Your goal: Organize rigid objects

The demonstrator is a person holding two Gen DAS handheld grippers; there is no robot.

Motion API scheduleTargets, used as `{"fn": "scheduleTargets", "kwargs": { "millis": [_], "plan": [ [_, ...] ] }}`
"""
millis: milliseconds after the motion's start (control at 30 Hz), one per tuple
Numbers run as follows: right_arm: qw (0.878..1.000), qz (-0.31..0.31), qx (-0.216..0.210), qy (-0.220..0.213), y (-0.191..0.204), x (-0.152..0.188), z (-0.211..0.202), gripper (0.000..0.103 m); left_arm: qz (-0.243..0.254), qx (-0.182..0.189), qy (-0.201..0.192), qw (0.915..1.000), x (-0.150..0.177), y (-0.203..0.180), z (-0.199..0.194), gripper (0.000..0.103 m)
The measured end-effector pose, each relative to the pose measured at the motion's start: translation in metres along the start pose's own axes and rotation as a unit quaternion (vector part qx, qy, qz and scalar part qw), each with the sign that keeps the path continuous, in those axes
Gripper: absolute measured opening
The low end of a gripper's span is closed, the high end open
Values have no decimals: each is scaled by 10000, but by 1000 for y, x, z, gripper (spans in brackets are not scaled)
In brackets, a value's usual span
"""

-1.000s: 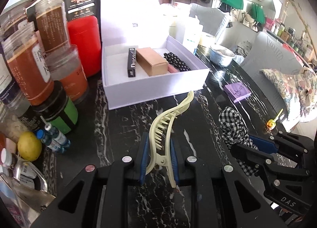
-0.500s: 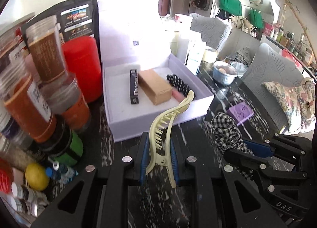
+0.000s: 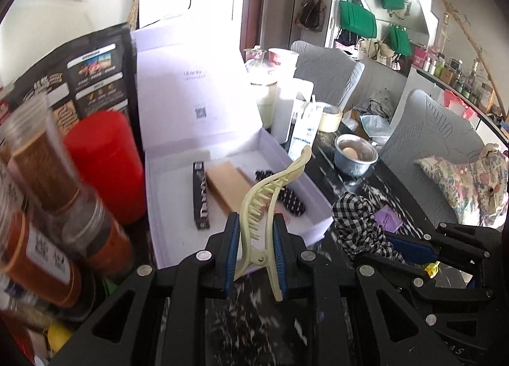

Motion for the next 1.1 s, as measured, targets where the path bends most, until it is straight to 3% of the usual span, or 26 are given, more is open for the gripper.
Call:
{"fn": "scheduleTargets", "kwargs": {
  "millis": [333,1100],
  "plan": [
    [9999,-45,-5,-120,-20,-30,11,21,55,-37,-114,9999,-32,-5,21,20],
    [9991,-300,-58,-308,-37,-91,59,21,-155,-567,-180,9981,-85,37,65,20]
  ]
}}
Point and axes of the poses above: each gripper's, at about its wrist camera, not at the fingertips, and z roughly the way its jaws point, y to its left, x to its underside, the point moved 2 cm from there along z, roughly the way its jaws point, and after that the axes turned 2 degrees about -y, right-handed, at the moved point
